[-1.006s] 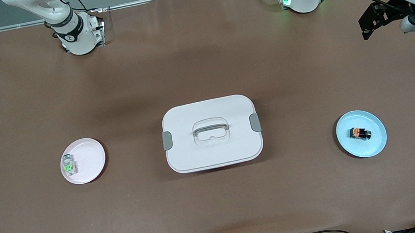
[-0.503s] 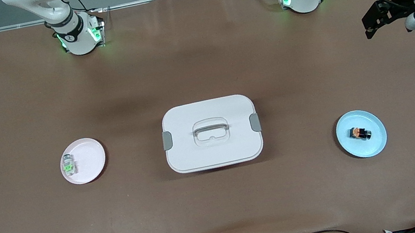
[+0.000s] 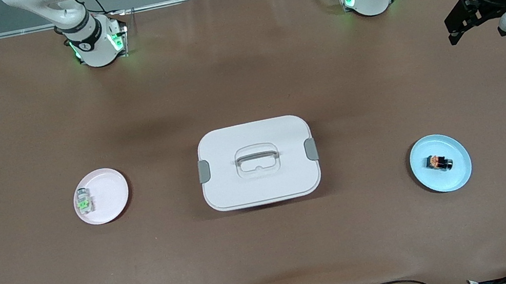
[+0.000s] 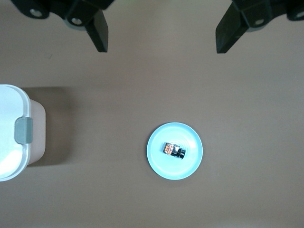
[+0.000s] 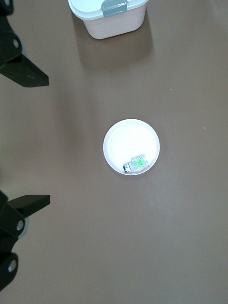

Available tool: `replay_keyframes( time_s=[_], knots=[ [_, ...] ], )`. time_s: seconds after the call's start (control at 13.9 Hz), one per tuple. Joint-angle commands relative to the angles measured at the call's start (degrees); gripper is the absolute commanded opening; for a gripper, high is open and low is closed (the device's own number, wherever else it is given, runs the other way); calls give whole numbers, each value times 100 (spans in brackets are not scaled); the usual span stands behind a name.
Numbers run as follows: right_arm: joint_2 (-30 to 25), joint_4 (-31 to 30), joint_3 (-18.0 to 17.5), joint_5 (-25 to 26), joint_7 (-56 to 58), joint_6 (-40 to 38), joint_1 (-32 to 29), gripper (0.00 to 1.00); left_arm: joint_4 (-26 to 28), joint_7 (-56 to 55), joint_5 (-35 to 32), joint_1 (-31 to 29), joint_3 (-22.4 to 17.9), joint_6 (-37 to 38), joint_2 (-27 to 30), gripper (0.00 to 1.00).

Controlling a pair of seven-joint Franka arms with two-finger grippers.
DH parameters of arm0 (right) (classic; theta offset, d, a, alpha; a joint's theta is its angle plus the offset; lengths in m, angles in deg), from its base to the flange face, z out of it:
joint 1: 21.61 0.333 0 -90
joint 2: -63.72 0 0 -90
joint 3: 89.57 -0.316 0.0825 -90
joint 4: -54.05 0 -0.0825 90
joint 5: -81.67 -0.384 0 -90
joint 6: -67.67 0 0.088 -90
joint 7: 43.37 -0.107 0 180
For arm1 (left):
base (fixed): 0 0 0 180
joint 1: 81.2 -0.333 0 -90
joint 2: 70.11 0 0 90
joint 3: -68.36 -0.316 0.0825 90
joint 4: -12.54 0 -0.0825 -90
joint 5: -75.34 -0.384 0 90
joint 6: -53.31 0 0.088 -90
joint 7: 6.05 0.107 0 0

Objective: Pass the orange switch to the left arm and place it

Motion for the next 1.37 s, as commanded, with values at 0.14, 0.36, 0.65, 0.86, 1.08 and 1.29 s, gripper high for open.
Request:
replay_keyframes(
  time_s=[0.14,0.36,0.65,0.86,1.08,1.29],
  knots=[
    [36,396,-82,-6,34,-157,-94,100,-15,65,91,-58,18,52,92,100],
    [124,537,-64,-49,-10,-237,-146,100,-33,65,90,-58,18,52,84,100],
    [203,695,-64,-32,16,-245,-146,100,-42,108,90,-58,9,52,83,100],
    [203,704,-64,-49,-1,-315,-146,100,-50,161,82,-67,0,78,83,100],
    [212,704,-64,-50,-10,-412,-155,100,-50,170,82,-93,-61,87,83,100],
    [221,704,-64,-49,-10,-439,-146,100,-76,170,73,-93,-61,87,57,100]
  ],
)
